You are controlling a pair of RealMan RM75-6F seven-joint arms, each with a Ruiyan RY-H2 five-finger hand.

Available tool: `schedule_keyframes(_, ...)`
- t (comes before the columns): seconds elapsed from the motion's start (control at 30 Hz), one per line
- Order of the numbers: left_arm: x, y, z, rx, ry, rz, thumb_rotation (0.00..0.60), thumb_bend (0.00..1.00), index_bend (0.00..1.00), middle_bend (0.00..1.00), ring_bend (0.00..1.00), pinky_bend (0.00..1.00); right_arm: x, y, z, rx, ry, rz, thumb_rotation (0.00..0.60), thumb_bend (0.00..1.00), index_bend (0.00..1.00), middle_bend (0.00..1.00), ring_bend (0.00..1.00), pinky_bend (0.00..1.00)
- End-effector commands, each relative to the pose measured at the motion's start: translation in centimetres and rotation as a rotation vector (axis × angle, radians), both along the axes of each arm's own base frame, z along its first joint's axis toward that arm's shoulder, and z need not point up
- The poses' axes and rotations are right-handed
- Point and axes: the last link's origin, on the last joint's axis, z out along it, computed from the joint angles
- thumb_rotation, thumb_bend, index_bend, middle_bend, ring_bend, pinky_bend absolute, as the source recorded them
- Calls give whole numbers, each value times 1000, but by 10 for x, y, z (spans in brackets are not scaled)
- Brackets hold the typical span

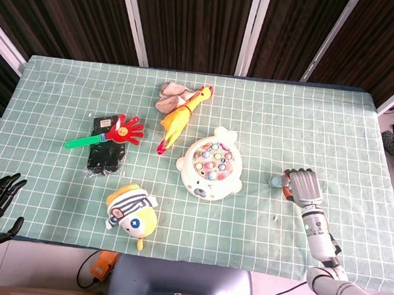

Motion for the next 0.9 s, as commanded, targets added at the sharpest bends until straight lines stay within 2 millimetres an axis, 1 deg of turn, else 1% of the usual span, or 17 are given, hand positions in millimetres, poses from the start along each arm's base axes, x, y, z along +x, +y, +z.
schedule_keyframes(0.03, 0, 0, 0, 0, 0, 0, 600, 423, 0, 0, 0, 22, 0, 0, 0, 0, 1, -1, 600, 477, 755, 659, 524, 560)
schedule_keyframes(0.27, 0, 0, 0, 0, -2, 0, 600, 424, 0, 0, 0, 22, -2, -1, 1, -2, 0, -25, 600, 469, 700, 615, 490, 522)
schedule_keyframes(0.5, 0, 0, 0, 0, -3, -3, 600, 423, 0, 0, 0, 22, -2, -1, 2, -5, 0, -36, 600, 463, 648, 575, 473, 508)
schedule_keyframes(0.9, 0, 0, -1, -3, 1, -4, 600, 422, 0, 0, 0, 21, -2, -3, 3, -13, -1, -48, 600, 459, 611, 550, 466, 503)
